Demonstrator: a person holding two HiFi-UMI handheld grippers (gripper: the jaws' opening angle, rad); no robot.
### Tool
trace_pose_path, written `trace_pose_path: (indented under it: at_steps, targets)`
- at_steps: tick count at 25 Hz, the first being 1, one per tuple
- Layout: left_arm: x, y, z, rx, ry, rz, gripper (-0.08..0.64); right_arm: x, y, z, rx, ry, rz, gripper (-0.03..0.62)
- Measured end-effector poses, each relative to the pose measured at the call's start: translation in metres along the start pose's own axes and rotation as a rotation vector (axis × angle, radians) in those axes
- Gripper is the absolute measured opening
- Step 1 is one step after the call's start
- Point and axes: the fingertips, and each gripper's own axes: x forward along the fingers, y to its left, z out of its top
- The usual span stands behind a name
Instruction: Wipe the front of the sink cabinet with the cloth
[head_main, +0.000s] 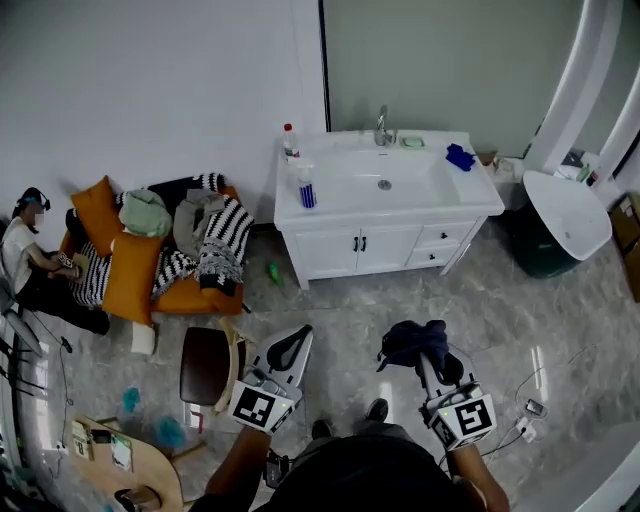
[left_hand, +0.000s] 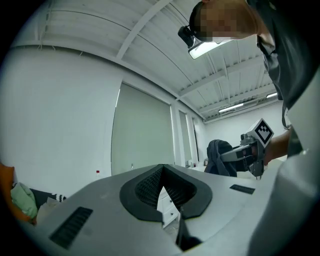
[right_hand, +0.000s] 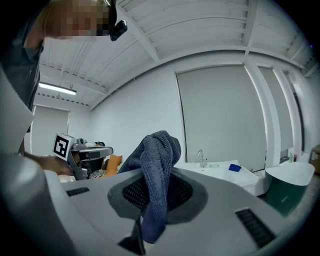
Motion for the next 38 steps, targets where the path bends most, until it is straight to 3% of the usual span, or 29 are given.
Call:
trace_pose_path:
  at_steps: [5, 8, 13, 23, 28, 32, 35, 38]
  targets:
    - [0.033, -0.003, 0.009, 0.003, 0.018, 0.081, 0.003, 0.023, -0.041, 0.010, 0.011, -0.048, 0.078, 0.046]
    - [0.047, -0.004, 0.009, 0.025, 0.021, 0.105, 0.003, 0.036, -0.057, 0.007, 0.011, -0.040, 0.114, 0.046]
    - [0.058, 0.007, 0.003, -0.014, 0.071, 0.149, 0.004, 0.056, -0.066, 0.003, 0.040, -0.004, 0.145, 0.046]
    - [0.076, 0.106, 0.003, 0.007, -0.016, 0.219, 0.003, 0.108, -0.054, 0.008, 0.018, 0.043, 0.144, 0.046]
    - [0.088, 0.152, -0.022, -0.020, -0.029, 0.195, 0.003, 0.150, -0.045, 0.015, 0.024, 0.048, 0.131, 0.046]
    - [0.094, 0.182, -0.026, -0.040, -0.041, 0.218, 0.003, 0.184, -0.040, 0.009, 0.015, 0.120, 0.140, 0.046]
    - [0.099, 0.194, -0.024, -0.014, -0.063, 0.228, 0.004, 0.211, -0.042, 0.003, 0.012, 0.153, 0.176, 0.046]
    - [0.122, 0.213, -0.034, 0.028, -0.019, 0.241, 0.005, 0.248, -0.059, -0.002, 0.045, 0.160, 0.210, 0.046]
